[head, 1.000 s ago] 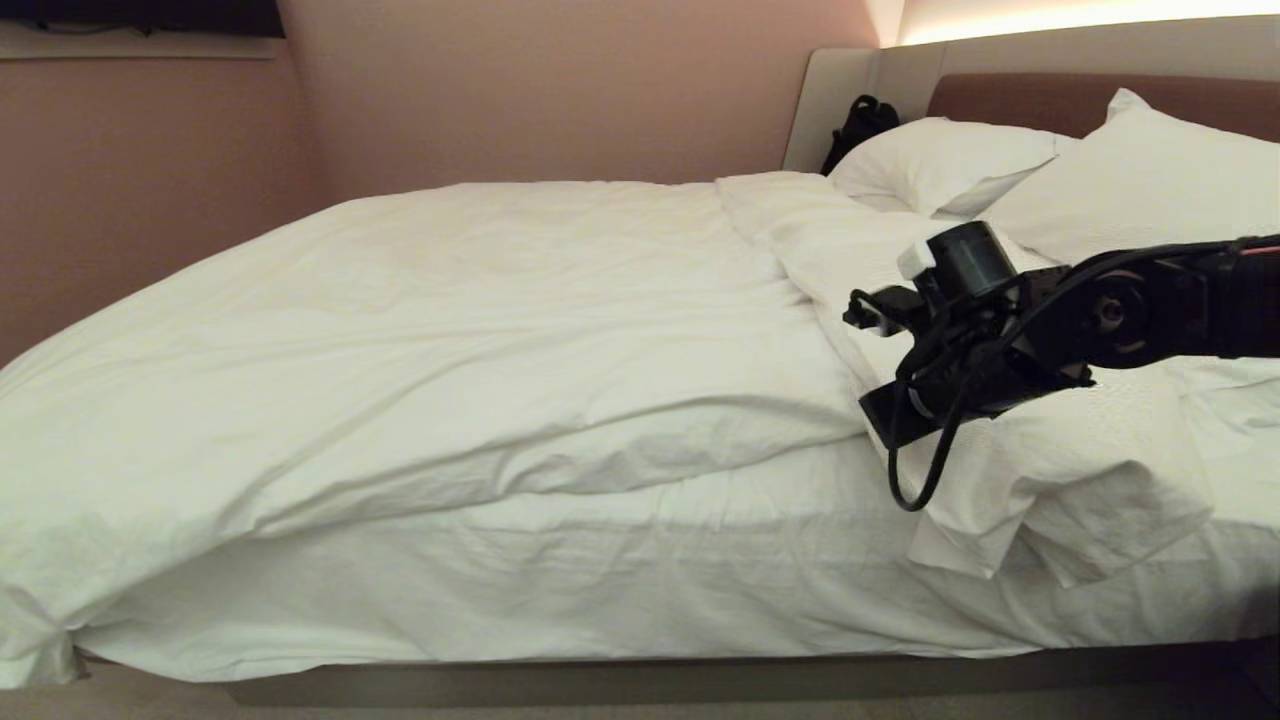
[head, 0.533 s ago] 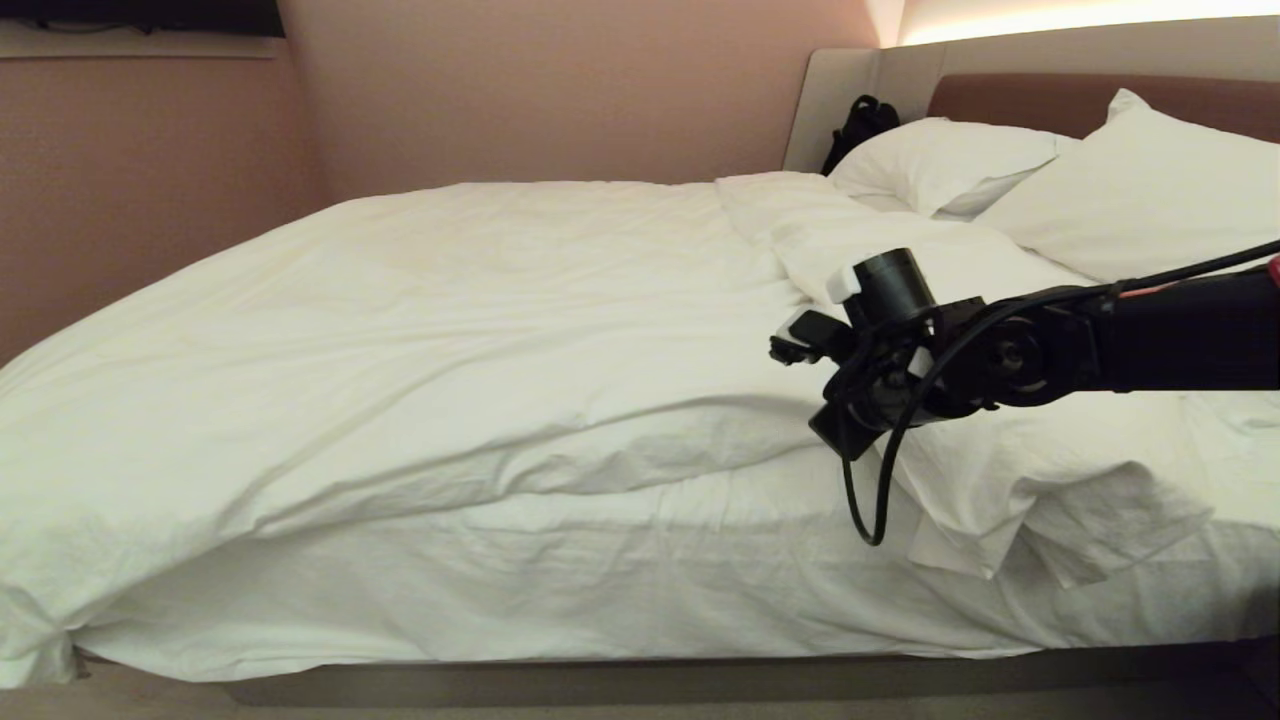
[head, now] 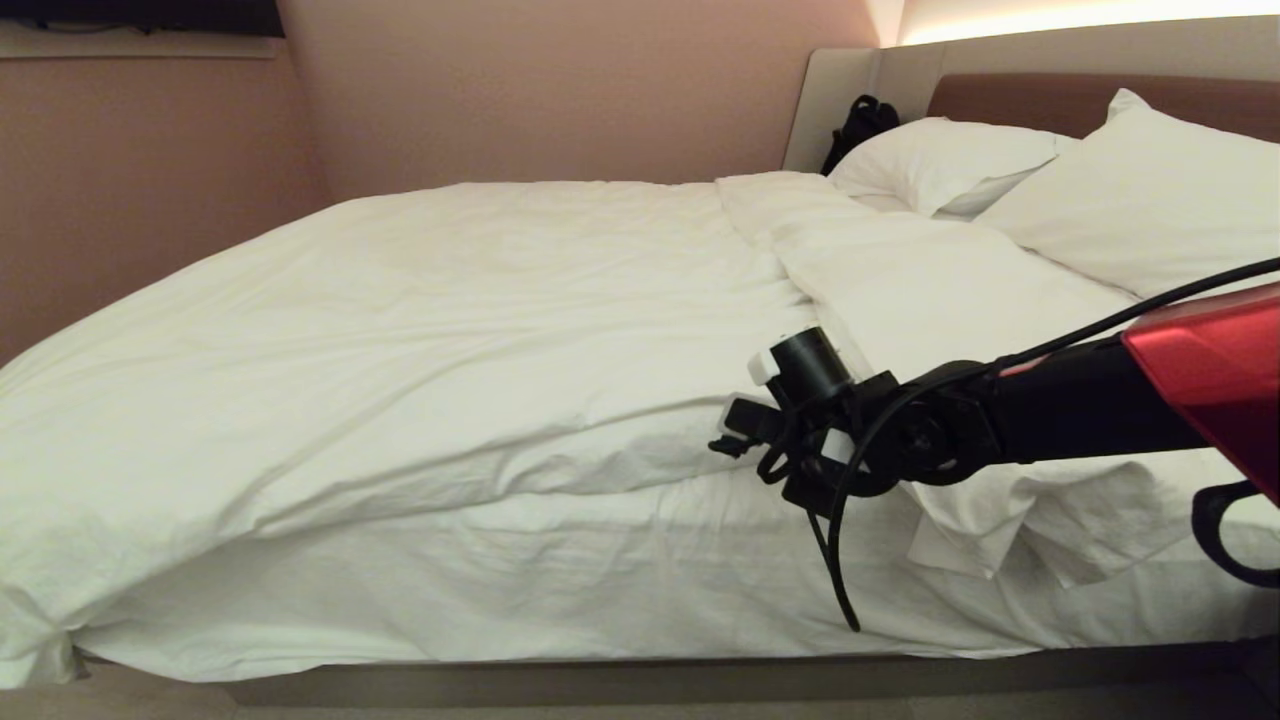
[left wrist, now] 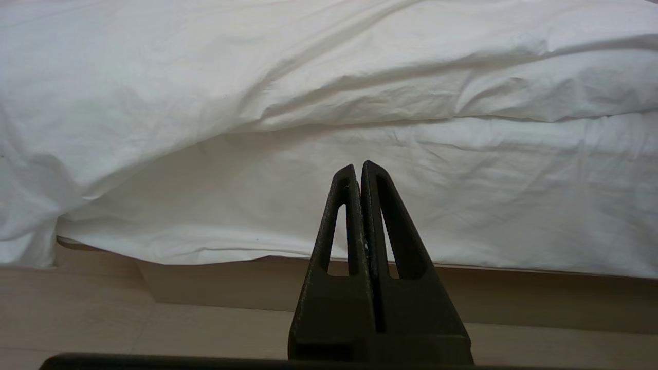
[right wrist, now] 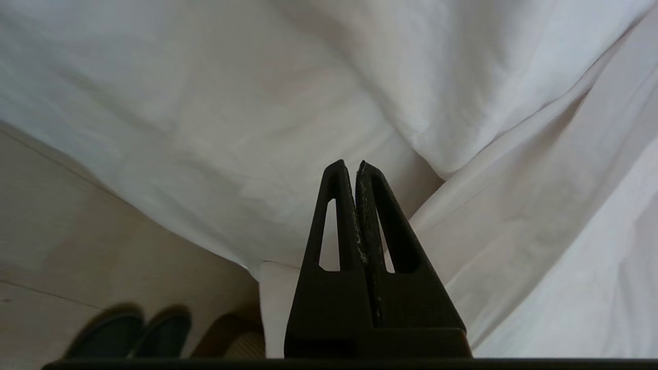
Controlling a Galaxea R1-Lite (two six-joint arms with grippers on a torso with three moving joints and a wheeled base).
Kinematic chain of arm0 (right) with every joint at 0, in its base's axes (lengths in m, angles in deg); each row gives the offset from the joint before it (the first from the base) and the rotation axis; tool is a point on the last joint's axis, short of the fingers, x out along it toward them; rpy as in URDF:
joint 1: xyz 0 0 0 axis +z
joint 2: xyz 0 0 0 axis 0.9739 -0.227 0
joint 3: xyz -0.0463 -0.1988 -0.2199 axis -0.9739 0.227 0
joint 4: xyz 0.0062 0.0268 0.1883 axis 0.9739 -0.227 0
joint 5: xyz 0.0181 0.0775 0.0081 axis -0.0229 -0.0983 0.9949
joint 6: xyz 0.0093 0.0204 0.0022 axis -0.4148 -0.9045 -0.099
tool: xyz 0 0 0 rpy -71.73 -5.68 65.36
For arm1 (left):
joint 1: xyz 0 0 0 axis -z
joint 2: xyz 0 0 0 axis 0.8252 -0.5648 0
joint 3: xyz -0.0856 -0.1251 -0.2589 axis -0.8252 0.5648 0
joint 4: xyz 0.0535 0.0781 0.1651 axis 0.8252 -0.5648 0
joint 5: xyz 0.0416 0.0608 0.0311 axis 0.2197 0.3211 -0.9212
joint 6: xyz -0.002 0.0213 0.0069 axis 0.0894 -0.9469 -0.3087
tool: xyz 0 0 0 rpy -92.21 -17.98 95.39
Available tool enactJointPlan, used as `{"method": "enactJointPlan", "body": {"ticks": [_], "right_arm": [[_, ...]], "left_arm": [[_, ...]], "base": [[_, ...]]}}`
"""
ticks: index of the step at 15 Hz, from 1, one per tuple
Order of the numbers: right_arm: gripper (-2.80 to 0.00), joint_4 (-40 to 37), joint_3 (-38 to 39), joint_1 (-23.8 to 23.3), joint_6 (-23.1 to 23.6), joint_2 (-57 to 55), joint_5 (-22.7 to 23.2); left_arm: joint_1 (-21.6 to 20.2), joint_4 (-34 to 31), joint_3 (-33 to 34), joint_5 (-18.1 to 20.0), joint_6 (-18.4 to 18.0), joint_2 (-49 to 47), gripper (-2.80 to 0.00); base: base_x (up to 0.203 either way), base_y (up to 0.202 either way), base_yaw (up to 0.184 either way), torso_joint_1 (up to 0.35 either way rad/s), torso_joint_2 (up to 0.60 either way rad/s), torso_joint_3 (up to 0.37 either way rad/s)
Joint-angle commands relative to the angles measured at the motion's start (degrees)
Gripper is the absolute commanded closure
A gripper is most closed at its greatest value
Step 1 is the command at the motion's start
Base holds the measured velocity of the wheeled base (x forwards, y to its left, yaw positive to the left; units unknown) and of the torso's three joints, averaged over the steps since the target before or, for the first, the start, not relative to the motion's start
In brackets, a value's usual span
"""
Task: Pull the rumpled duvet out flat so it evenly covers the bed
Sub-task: Flatten the corners of the folded blanket
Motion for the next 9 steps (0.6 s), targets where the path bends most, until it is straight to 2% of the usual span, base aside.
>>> {"method": "enactJointPlan", "body": {"ticks": [1, 2, 3, 9], "right_arm": [[0.00, 4.33, 1.15, -0.06, 2.37, -1.12, -4.75], [0.00, 4.50, 0.76, -0.28, 2.70, -1.42, -4.68], [-2.80, 4.57, 0.38, -0.77, 3.02, -1.55, -4.66], [-2.80, 8.96, -1.22, -2.34, 3.46, -7.56, -5.52]], "left_arm": [[-0.03, 0.04, 0.00, -0.03, 0.03, -0.09, 0.00], [-0.03, 0.04, 0.00, -0.03, 0.03, -0.06, 0.00], [-0.03, 0.04, 0.00, -0.03, 0.03, -0.09, 0.00], [-0.03, 0.04, 0.00, -0.03, 0.03, -0.06, 0.00]], "base": [[0.000, 0.000, 0.000, 0.000, 0.00, 0.000], [0.000, 0.000, 0.000, 0.000, 0.00, 0.000], [0.000, 0.000, 0.000, 0.000, 0.00, 0.000], [0.000, 0.000, 0.000, 0.000, 0.00, 0.000]]}}
